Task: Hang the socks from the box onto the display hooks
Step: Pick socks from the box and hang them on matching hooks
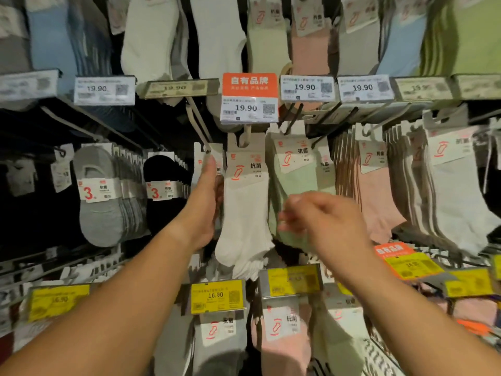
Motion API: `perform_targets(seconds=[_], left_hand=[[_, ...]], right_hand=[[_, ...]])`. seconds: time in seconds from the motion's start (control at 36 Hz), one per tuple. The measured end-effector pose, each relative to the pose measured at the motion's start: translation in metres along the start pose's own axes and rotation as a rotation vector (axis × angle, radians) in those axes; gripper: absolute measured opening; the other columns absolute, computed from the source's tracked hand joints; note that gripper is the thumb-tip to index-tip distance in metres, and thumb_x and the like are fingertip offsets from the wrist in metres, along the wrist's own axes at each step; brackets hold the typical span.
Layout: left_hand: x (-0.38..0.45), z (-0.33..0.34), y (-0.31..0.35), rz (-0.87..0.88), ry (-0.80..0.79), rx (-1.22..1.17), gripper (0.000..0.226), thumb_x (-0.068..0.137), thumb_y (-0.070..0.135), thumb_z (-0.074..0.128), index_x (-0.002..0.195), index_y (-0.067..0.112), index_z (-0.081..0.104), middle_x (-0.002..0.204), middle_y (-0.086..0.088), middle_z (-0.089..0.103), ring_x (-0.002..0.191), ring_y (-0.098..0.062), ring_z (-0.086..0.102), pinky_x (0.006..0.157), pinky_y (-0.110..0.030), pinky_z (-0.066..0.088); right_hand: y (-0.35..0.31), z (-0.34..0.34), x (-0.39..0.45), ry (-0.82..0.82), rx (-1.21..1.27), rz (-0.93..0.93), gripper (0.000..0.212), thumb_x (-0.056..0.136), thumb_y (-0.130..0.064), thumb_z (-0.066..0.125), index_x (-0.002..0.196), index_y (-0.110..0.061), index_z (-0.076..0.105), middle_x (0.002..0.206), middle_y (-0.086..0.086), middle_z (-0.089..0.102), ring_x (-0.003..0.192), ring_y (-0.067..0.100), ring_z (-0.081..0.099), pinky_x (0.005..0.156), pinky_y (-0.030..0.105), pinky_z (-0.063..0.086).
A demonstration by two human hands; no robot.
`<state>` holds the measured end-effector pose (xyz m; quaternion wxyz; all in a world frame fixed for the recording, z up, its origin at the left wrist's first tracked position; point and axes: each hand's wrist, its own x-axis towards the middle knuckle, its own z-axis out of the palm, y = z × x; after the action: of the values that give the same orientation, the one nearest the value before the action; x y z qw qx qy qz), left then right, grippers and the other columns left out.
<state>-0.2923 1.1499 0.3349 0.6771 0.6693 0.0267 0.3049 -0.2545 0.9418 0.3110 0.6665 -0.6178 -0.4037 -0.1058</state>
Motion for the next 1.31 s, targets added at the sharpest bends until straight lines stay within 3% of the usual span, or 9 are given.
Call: perform_targets(seconds=[0.11, 0.28, 0.56, 0.72, 0.86, 0.97, 1.06, 1.22, 1.31], left_hand=[[-0.005, 0.007, -0.001, 0.015, -0.032, 0.077, 0.065, 0.078, 0.078, 0.059, 0.132, 0.042, 0.058, 0.129, 0.014, 0.067, 0.123, -0.011, 0.059, 0.108, -0.042, 0.041], [0.014, 0.013, -0.001, -0.07, 0.089, -0.158, 0.062, 0.094, 0.071, 0.04, 0.12, 0.025, 0.072, 0.112, -0.009, 0.076, 0.098, -0.028, 0.074, 0.087, -0.041, 0.056], [0.048, 0.008, -0.013, -0.102, 0.111, -0.095, 0.038, 0.107, 0.04, 0.037, 0.102, 0.021, 0.07, 0.074, -0.002, 0.076, 0.059, -0.015, 0.072, 0.051, -0.022, 0.055], [0.058, -0.002, -0.007, -0.137, 0.125, -0.145, 0.051, 0.105, 0.05, 0.035, 0.106, 0.019, 0.075, 0.1, -0.011, 0.077, 0.077, -0.024, 0.075, 0.068, -0.033, 0.057], [0.057, 0.009, -0.011, -0.114, 0.179, -0.067, 0.048, 0.102, 0.056, 0.037, 0.108, 0.023, 0.072, 0.094, -0.009, 0.075, 0.077, -0.021, 0.07, 0.062, -0.028, 0.053], [0.047, 0.004, -0.012, -0.12, 0.158, -0.109, 0.043, 0.104, 0.048, 0.039, 0.114, 0.023, 0.073, 0.101, -0.008, 0.077, 0.083, -0.023, 0.074, 0.069, -0.032, 0.057], [0.034, -0.001, -0.007, -0.169, 0.149, -0.173, 0.054, 0.103, 0.055, 0.033, 0.121, 0.022, 0.073, 0.116, -0.011, 0.074, 0.103, -0.03, 0.072, 0.084, -0.041, 0.057], [0.009, 0.012, -0.004, -0.155, 0.118, -0.088, 0.075, 0.093, 0.079, 0.027, 0.129, 0.028, 0.067, 0.123, -0.01, 0.071, 0.115, -0.032, 0.067, 0.103, -0.05, 0.049], [-0.01, 0.009, -0.004, -0.089, 0.013, 0.06, 0.071, 0.084, 0.084, 0.04, 0.13, 0.036, 0.064, 0.124, 0.002, 0.071, 0.119, -0.022, 0.066, 0.101, -0.044, 0.05]], right_hand=[[0.017, -0.041, 0.072, 0.323, -0.018, 0.142, 0.025, 0.083, -0.036, 0.057, 0.071, -0.017, 0.069, 0.08, 0.008, 0.073, 0.079, 0.028, 0.068, 0.075, 0.044, 0.053], [0.06, -0.03, 0.139, 0.019, 0.271, 0.598, 0.047, 0.097, -0.055, 0.043, 0.11, -0.019, 0.071, 0.099, 0.011, 0.076, 0.092, 0.031, 0.071, 0.087, 0.043, 0.056], [0.076, -0.009, 0.158, -0.176, 0.381, 0.565, 0.043, 0.098, -0.055, 0.046, 0.089, -0.022, 0.072, 0.082, 0.008, 0.075, 0.066, 0.024, 0.072, 0.059, 0.032, 0.056], [0.077, -0.015, 0.167, -0.175, 0.482, 0.604, 0.049, 0.094, -0.059, 0.05, 0.095, -0.019, 0.077, 0.097, 0.013, 0.076, 0.077, 0.03, 0.074, 0.067, 0.037, 0.058], [0.077, -0.006, 0.162, -0.17, 0.406, 0.502, 0.036, 0.102, -0.039, 0.048, 0.084, -0.017, 0.069, 0.069, 0.008, 0.071, 0.052, 0.021, 0.068, 0.047, 0.026, 0.052], [0.076, -0.017, 0.157, -0.176, 0.418, 0.58, 0.054, 0.097, -0.062, 0.042, 0.109, -0.02, 0.074, 0.103, 0.014, 0.075, 0.092, 0.032, 0.072, 0.081, 0.042, 0.058], [0.076, -0.03, 0.147, -0.176, 0.373, 0.585, 0.068, 0.095, -0.07, 0.032, 0.124, -0.02, 0.069, 0.129, 0.018, 0.064, 0.121, 0.04, 0.059, 0.106, 0.051, 0.044], [0.061, -0.025, 0.098, -0.251, 0.242, 0.366, 0.068, 0.087, -0.08, 0.03, 0.127, -0.036, 0.062, 0.126, -0.008, 0.065, 0.117, 0.015, 0.06, 0.108, 0.043, 0.041], [0.063, -0.026, 0.083, -0.285, 0.024, 0.264, 0.101, 0.066, -0.086, 0.054, 0.146, -0.026, 0.037, 0.143, -0.008, 0.052, 0.125, 0.013, 0.052, 0.11, 0.039, 0.038]])
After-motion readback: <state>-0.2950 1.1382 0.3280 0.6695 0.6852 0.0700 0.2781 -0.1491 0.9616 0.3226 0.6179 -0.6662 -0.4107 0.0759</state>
